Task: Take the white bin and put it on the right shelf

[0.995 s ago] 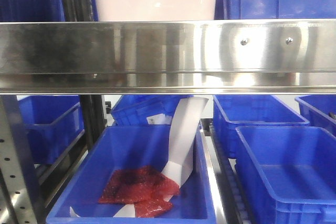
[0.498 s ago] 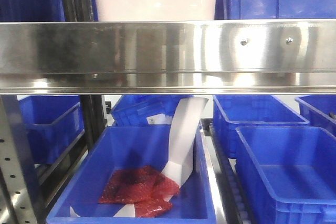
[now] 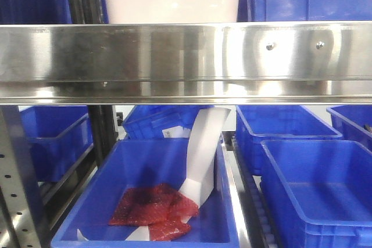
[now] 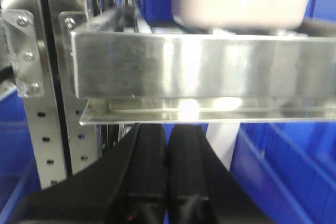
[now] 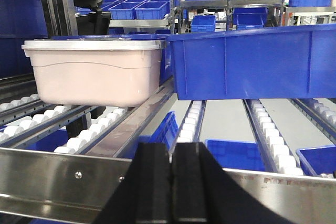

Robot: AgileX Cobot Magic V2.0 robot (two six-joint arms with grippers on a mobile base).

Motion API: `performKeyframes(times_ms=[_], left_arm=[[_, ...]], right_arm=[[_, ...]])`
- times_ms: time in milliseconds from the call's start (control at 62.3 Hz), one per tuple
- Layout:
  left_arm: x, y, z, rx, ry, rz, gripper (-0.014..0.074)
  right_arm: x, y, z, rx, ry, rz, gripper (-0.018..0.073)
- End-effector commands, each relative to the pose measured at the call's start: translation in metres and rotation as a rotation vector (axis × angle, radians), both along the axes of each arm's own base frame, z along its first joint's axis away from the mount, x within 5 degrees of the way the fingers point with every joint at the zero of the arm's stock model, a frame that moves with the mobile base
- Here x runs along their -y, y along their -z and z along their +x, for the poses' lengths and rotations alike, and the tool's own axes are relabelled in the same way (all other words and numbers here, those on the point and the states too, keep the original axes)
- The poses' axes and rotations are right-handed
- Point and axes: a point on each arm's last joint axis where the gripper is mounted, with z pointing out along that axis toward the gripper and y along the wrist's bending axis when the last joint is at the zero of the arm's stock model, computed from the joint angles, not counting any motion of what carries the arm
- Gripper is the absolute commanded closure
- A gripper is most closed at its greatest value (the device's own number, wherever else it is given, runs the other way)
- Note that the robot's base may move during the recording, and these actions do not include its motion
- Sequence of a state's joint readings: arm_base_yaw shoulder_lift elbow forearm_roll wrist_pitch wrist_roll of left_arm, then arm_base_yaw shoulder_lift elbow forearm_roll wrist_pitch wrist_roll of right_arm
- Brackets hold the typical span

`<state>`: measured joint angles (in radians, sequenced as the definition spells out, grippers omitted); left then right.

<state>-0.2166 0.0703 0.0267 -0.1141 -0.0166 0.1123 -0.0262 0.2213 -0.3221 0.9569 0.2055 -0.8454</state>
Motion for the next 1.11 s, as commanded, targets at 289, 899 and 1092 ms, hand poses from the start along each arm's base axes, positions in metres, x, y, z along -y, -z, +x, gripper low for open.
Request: performKeyframes(times_ms=[289, 899, 1092], left_arm=[[-0.0047, -0.0156, -0.0083, 0.214, -0.055, 0.014, 0.0715], [-0.0041, -0.0071, -0.0069, 0.115, -0.046, 0.001, 0.0715], [-0.0041, -0.0071, -0.0069, 0.115, -0.046, 0.001, 0.0715]], right_arm=[[0.0028, -0.011, -0.0007, 0.042, 0.032, 0.019, 0.049], [0.0029, -0.0111, -0.0007, 0.043, 0.032, 0.02, 0.049], [0.0029, -0.0111, -0.0007, 0.043, 0.032, 0.02, 0.049]])
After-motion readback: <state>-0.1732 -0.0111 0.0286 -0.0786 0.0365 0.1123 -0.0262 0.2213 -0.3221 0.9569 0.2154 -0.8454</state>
